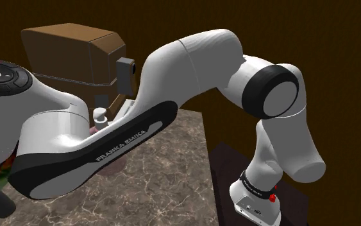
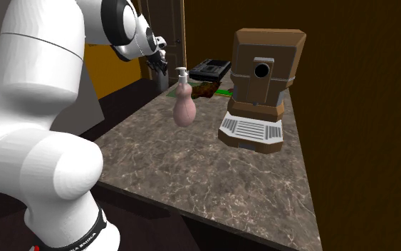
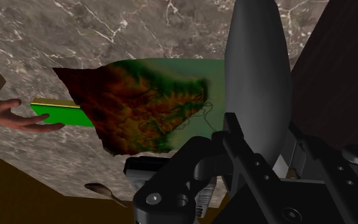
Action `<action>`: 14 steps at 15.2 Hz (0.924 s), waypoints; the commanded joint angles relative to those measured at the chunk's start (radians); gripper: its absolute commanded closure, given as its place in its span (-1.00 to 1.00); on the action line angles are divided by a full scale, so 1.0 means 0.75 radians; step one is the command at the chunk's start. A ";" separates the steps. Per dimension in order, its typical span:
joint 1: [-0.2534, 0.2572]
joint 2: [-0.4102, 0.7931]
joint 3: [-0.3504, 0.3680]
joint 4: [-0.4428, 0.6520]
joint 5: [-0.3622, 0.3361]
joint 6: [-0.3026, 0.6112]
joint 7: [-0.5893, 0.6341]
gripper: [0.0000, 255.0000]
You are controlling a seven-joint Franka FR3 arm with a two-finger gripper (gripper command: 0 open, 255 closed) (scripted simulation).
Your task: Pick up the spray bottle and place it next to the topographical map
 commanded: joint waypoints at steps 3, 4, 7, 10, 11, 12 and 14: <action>0.011 0.035 -0.017 -0.020 -0.022 0.055 0.028 1.00; 0.013 0.043 -0.021 -0.025 -0.026 0.068 0.034 1.00; 0.019 0.068 -0.034 -0.036 -0.040 0.104 0.051 1.00; 0.026 0.096 -0.048 -0.043 -0.054 0.140 0.069 1.00; 0.029 0.105 -0.052 -0.045 -0.059 0.151 0.075 1.00; 0.031 0.115 -0.057 -0.047 -0.063 0.163 0.081 1.00; 0.033 0.123 -0.061 -0.048 -0.067 0.172 0.086 1.00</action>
